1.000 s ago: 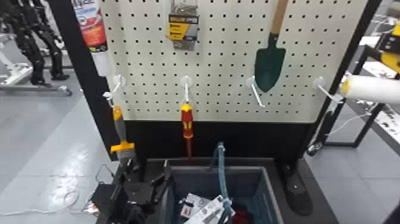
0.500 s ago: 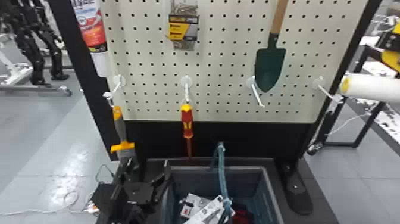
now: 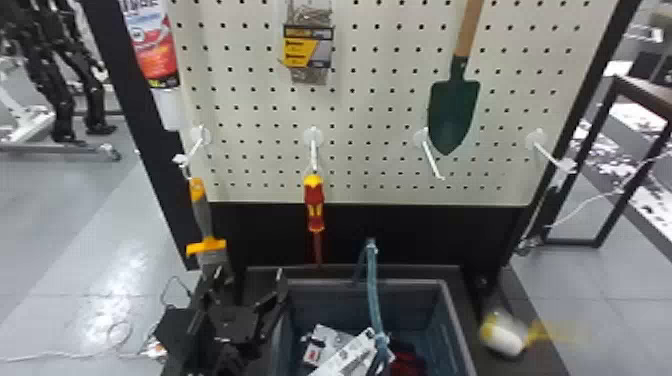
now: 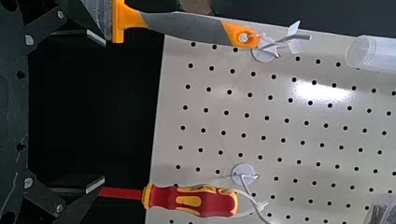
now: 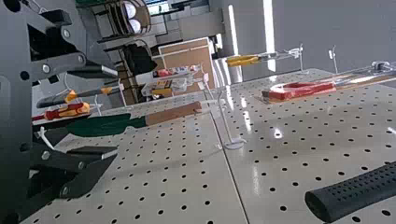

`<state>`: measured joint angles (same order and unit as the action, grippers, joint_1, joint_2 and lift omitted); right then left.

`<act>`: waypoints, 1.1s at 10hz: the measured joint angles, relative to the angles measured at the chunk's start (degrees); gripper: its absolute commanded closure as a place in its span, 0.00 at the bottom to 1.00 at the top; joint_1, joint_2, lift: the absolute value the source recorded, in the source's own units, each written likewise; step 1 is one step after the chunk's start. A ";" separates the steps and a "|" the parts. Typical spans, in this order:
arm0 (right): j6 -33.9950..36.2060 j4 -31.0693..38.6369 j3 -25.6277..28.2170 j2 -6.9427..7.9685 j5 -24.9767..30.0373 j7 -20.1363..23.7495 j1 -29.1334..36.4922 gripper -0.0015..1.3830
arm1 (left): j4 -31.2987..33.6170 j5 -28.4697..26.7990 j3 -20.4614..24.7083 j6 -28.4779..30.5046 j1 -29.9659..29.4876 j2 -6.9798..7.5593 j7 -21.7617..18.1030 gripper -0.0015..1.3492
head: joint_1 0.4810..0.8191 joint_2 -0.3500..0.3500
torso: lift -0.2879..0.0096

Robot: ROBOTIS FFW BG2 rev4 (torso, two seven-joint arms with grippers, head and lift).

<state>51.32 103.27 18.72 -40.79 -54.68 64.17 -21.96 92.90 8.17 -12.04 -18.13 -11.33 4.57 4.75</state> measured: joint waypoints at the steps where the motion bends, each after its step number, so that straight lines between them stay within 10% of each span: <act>1: 0.01 0.00 0.00 0.01 -0.32 -0.03 0.07 0.20 | 0.00 0.00 -0.02 0.01 0.00 0.00 0.03 0.19 | 0.20 0.50 | 0.63; 11: -0.09 0.19 -1.80 -2.46 -4.14 -2.40 0.46 0.23 | -0.56 -0.32 0.59 0.21 1.84 -0.80 0.03 0.19 | 0.20 0.50 | 0.63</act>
<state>51.24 103.46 16.92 -43.25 -58.81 61.77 -21.50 92.34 7.85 -11.45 -17.92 -9.50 3.77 4.78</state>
